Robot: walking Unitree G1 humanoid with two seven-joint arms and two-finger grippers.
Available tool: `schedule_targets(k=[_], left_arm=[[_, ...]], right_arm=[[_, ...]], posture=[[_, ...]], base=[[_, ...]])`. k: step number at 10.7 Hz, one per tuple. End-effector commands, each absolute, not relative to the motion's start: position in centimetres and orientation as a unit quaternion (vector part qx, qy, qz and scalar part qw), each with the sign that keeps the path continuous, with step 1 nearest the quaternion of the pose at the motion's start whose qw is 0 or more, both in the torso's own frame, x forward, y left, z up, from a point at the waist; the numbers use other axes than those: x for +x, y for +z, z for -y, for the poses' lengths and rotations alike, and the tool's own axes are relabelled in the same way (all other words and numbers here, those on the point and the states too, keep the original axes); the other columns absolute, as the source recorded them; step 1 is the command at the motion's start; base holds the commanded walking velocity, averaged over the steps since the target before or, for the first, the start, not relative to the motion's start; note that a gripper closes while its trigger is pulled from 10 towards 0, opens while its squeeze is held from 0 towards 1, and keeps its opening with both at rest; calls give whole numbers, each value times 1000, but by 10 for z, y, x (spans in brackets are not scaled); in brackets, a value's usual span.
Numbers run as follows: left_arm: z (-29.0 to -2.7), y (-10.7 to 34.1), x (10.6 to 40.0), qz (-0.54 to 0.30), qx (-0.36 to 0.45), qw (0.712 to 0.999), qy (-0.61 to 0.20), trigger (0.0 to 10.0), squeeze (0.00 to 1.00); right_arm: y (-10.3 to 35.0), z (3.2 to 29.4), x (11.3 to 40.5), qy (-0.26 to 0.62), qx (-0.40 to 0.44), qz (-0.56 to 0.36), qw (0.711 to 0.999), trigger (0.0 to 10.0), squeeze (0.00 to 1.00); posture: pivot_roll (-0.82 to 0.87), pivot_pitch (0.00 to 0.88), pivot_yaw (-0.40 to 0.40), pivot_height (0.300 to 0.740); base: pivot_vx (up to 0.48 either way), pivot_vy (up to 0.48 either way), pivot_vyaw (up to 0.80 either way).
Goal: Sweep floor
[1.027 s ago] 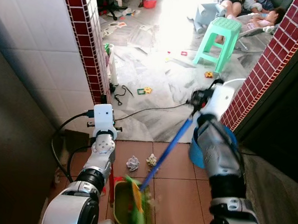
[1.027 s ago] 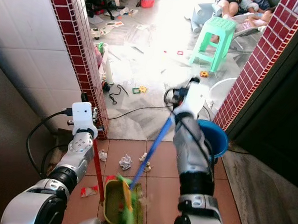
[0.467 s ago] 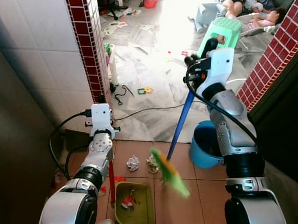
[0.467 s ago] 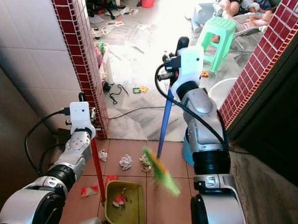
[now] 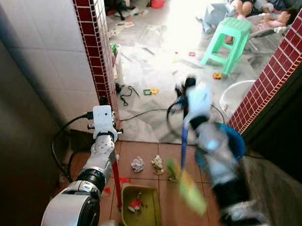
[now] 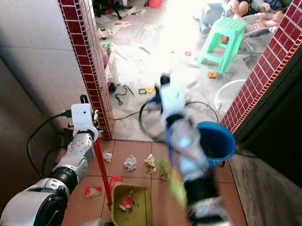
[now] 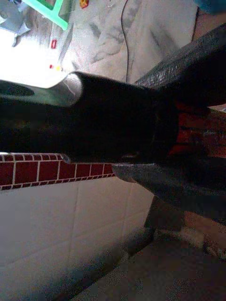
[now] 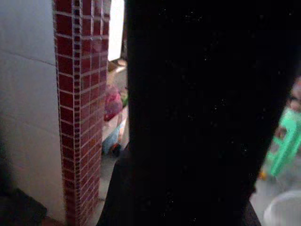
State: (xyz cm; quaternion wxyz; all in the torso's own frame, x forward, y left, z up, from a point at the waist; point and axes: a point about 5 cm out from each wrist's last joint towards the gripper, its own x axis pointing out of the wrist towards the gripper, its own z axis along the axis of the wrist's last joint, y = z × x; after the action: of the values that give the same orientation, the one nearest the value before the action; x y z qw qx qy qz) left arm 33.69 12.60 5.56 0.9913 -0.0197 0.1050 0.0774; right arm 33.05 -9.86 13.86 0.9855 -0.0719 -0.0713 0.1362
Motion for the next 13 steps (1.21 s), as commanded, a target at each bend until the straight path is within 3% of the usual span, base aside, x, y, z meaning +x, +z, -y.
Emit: schedule_targets(k=[1,3,6,7,9,11,13], left_arm=[[-125,50,334,-120,-19,990,74,10000,0],[-125,50,334,-122,-18,989,77,10000,0],[-128,51,336,-127,-12,988,89,10000,0],[-130,50,336,-130,-12,987,93,10000,0],[-130,51,337,-133,-9,987,92,10000,0],[-129,51,338,-136,-7,987,84,10000,0],[-124,52,339,-137,-22,989,58,10000,0]], right_arm=[[144,105,333,92,-50,87,991,10000,0],[126,105,329,81,1,32,996,10000,0],[137,78,330,222,25,-22,974,10000,0],[152,76,324,352,-52,-35,934,10000,0],[156,83,311,442,-100,-51,890,10000,0],[174,80,301,501,-94,-37,859,10000,0],[208,88,320,456,-38,52,888,10000,0]], posture=[[-85,0,34,740],[-99,0,38,740],[-101,19,34,740],[-102,14,31,740],[-108,14,36,740],[-110,11,43,740],[-107,2,41,740]], base=[[0,0,0],[0,0,0],[0,0,0],[0,0,0],[0,0,0],[0,0,0],[0,0,0]])
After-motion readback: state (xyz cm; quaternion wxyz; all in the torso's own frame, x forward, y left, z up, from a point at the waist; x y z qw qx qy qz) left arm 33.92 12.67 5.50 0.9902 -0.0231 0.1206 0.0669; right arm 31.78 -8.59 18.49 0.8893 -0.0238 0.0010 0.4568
